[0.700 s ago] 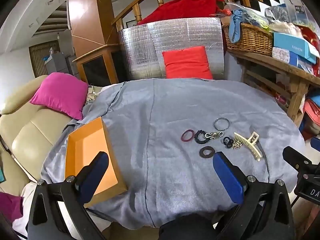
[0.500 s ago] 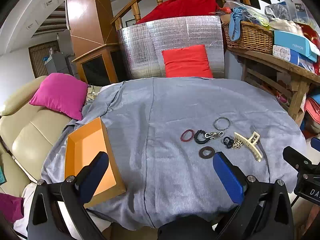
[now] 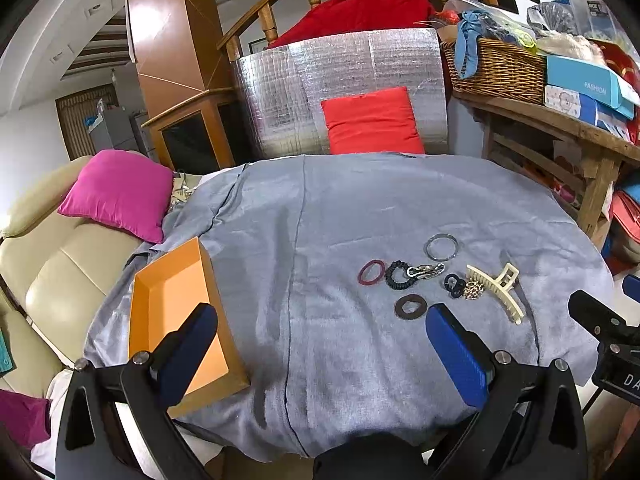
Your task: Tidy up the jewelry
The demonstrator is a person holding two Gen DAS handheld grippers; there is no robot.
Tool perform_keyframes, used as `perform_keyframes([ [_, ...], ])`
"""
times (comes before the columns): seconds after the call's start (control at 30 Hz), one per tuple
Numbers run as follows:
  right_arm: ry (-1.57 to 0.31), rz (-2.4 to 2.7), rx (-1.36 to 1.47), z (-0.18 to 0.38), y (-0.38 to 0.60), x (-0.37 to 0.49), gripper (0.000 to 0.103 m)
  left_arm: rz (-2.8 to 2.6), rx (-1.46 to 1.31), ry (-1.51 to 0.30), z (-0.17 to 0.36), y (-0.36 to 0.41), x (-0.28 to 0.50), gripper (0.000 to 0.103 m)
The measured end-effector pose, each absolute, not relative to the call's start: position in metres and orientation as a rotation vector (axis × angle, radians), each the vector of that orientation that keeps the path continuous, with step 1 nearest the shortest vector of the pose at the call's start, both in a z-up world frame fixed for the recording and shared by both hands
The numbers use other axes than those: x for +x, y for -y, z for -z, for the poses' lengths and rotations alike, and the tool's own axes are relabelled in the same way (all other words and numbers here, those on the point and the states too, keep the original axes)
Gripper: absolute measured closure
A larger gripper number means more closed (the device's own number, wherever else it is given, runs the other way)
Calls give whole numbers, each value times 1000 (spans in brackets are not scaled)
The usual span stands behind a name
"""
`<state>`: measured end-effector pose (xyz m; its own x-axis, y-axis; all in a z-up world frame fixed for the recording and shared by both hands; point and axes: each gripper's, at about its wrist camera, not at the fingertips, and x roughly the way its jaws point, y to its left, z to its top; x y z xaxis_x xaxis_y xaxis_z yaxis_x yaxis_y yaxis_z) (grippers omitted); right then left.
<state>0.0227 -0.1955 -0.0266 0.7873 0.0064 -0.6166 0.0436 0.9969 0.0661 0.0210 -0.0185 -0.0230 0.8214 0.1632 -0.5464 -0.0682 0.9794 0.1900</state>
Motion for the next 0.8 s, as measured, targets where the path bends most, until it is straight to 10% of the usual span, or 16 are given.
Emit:
perform_keyframes([
  [0.8, -686, 21, 86, 31, 196, 24, 0, -117, 176, -618, 31, 19, 26, 0],
])
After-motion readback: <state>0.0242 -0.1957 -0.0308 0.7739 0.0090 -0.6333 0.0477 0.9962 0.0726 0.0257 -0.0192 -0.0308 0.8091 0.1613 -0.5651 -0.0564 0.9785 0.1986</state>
